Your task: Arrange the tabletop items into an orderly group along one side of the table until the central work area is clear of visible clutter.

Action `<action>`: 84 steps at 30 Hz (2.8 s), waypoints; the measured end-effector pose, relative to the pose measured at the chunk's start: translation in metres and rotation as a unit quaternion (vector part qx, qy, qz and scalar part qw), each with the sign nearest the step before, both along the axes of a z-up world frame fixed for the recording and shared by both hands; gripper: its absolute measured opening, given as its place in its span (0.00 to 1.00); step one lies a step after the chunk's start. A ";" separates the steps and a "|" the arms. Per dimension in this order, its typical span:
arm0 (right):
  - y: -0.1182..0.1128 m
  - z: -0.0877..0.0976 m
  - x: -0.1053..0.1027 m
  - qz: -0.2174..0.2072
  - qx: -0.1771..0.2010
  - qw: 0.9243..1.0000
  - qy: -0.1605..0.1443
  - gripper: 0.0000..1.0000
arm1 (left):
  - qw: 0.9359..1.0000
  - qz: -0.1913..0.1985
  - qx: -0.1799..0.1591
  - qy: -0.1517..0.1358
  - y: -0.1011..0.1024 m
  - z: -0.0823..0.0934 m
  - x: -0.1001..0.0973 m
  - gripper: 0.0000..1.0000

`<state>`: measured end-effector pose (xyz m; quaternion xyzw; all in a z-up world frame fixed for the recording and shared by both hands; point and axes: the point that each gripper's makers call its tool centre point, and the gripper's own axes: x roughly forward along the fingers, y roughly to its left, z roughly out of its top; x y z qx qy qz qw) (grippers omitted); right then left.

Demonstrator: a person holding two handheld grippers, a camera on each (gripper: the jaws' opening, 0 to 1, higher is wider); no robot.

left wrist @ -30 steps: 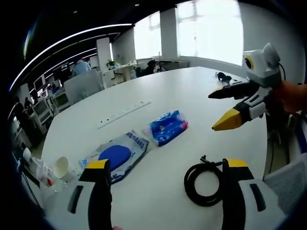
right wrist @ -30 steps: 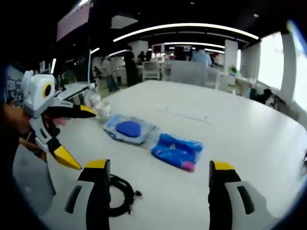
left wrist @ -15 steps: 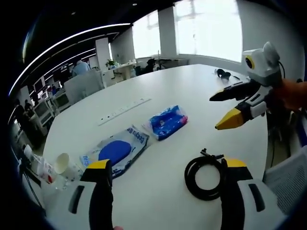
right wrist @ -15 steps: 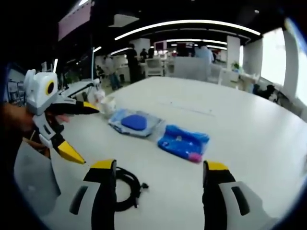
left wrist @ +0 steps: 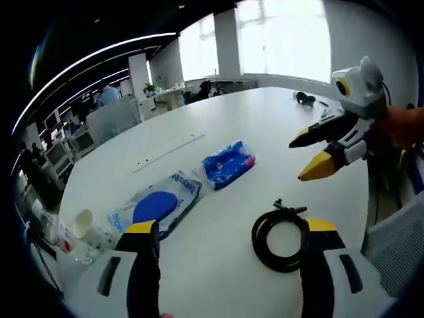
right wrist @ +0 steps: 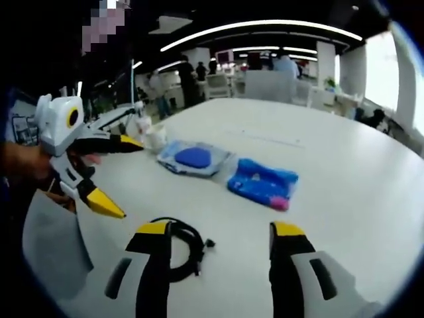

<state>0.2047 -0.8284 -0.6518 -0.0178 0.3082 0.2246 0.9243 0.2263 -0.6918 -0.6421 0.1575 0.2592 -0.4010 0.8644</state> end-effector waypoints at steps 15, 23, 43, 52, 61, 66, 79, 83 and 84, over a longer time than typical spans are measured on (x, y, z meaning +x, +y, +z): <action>0.020 -0.015 -0.006 0.016 0.012 1.000 0.021 0.49 | 1.000 -0.003 0.002 0.014 -0.004 -0.014 -0.009 0.83; 0.024 -0.027 -0.013 0.023 0.009 0.999 0.033 0.44 | 1.000 -0.007 0.014 0.018 -0.004 -0.025 -0.017 0.80; 0.032 -0.052 -0.034 0.053 -0.021 0.996 0.073 0.28 | 0.999 -0.006 0.019 0.033 -0.009 -0.047 -0.028 0.68; 0.034 -0.062 -0.040 0.050 -0.019 0.995 0.087 0.27 | 0.999 -0.009 0.024 0.040 -0.011 -0.053 -0.027 0.63; 0.039 -0.070 -0.040 0.050 -0.018 0.994 0.100 0.26 | 0.998 -0.016 0.030 0.056 -0.015 -0.065 -0.033 0.57; 0.037 -0.075 -0.037 0.048 -0.023 0.993 0.109 0.26 | 0.997 -0.020 0.029 0.062 -0.016 -0.070 -0.036 0.51; 0.044 -0.087 -0.037 0.047 -0.029 0.991 0.123 0.26 | 0.995 -0.003 0.020 0.096 -0.019 -0.083 -0.040 0.41; 0.044 -0.090 -0.039 0.048 -0.042 0.990 0.127 0.24 | 0.995 0.001 0.030 0.098 -0.020 -0.088 -0.039 0.41; 0.044 -0.090 -0.039 0.051 -0.046 0.990 0.126 0.24 | 0.994 0.002 0.031 0.101 -0.020 -0.088 -0.040 0.40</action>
